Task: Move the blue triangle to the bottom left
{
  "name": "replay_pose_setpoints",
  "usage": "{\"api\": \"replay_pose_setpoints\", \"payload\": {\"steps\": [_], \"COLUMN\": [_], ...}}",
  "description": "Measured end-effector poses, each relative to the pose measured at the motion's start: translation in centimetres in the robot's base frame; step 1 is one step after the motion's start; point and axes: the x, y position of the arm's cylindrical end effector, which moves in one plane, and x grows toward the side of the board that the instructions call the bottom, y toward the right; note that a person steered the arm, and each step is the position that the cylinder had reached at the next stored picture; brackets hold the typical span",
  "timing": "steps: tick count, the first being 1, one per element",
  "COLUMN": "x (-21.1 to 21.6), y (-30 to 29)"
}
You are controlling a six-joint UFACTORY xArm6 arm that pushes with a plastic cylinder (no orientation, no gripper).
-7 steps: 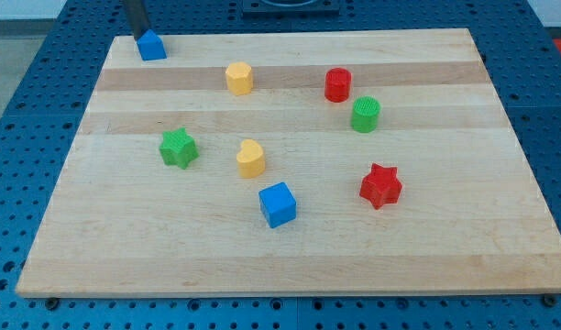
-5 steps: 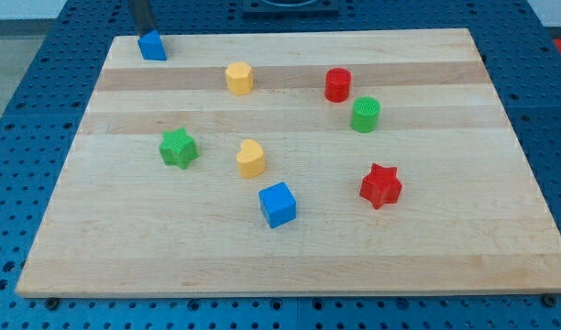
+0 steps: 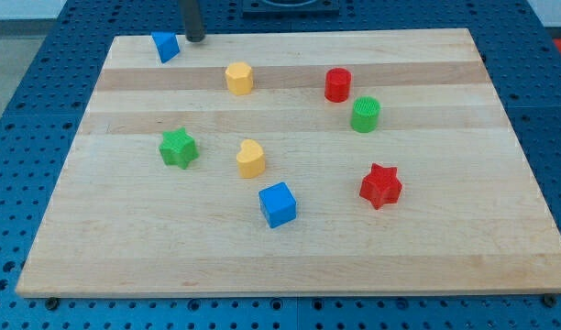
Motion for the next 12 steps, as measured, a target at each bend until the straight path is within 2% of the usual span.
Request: {"api": "replay_pose_setpoints", "payload": {"steps": [1, 3, 5, 7, 9, 12], "x": [0.1, 3.8, 0.1, 3.6, 4.0, 5.5], "y": [-1.3, -2.0, -3.1, -4.1, -6.7, -7.3]}}
